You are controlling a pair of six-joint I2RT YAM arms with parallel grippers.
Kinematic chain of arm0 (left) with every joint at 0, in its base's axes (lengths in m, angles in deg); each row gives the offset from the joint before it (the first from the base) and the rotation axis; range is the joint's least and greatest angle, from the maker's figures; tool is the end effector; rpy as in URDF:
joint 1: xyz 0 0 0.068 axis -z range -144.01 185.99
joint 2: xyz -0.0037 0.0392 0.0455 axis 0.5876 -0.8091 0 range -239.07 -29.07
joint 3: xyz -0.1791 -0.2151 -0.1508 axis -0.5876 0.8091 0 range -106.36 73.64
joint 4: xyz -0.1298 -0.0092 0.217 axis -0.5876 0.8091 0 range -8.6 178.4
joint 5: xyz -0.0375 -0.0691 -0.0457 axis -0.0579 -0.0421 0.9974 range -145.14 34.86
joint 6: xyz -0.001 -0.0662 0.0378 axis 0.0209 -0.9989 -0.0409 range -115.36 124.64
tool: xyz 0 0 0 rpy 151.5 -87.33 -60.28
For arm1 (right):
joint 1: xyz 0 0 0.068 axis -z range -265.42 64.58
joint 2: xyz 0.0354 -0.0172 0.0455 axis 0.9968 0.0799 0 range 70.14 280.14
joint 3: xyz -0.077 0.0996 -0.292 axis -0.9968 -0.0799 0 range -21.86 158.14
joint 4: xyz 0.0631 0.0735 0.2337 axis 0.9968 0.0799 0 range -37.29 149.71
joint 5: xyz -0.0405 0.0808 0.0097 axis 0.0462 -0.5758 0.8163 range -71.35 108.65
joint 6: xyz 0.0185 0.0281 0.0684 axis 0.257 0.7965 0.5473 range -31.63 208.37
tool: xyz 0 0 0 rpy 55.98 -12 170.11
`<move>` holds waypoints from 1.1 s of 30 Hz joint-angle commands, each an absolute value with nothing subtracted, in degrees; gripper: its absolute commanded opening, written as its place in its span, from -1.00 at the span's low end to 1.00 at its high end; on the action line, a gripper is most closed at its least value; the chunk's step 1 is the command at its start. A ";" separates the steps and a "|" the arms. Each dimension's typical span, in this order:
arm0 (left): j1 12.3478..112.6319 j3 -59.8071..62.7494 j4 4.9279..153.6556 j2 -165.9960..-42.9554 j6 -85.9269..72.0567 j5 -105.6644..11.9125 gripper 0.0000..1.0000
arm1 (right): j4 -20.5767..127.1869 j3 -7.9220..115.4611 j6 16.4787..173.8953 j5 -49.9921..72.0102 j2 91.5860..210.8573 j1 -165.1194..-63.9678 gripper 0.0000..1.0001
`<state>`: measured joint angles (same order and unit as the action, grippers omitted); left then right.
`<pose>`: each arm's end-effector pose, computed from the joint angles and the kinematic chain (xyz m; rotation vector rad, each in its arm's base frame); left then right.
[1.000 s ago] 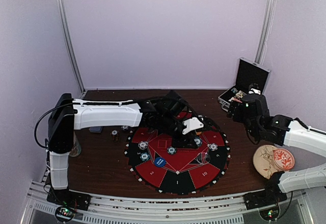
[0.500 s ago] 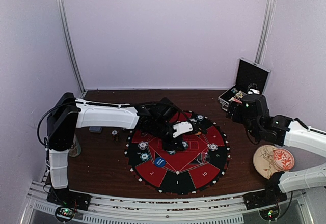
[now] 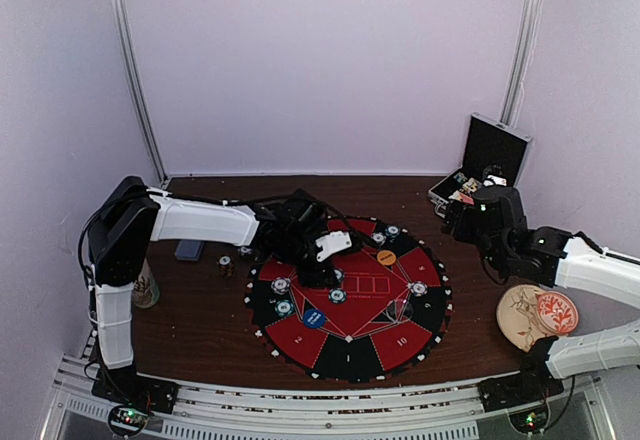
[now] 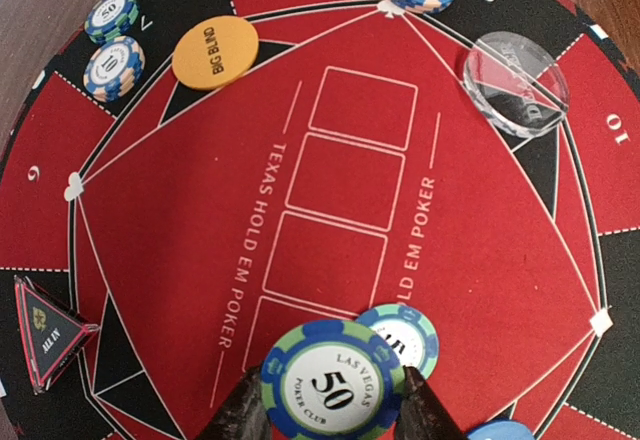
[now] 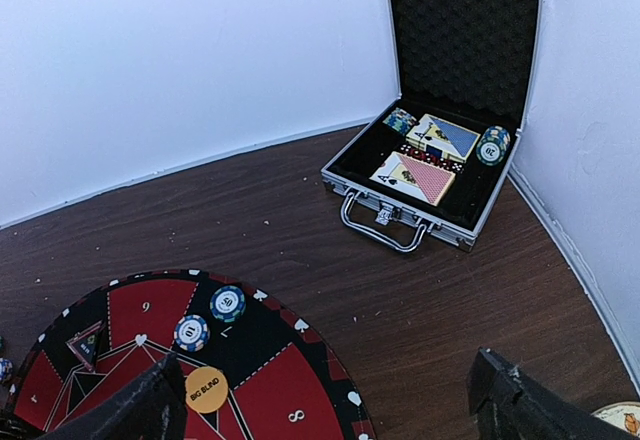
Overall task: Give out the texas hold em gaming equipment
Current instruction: Place the poker chips pile at the poker chips pile, then pick up the pile of poker chips from the community card area.
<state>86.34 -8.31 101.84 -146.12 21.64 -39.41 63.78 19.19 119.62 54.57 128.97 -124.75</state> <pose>0.2838 -0.3698 0.1910 1.5252 2.0897 -0.5720 0.1887 0.1056 0.3033 0.2340 1.9614 0.1490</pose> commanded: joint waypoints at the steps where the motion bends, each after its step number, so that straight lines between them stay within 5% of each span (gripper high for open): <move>1: 86.53 -8.49 99.41 -147.41 21.26 -35.86 -0.51 | 62.91 18.69 118.86 54.33 129.09 -124.44 1.00; 33: 87.76 -6.69 98.80 -150.60 22.31 -36.37 -0.38 | 62.22 18.34 118.42 53.46 128.15 -124.44 1.00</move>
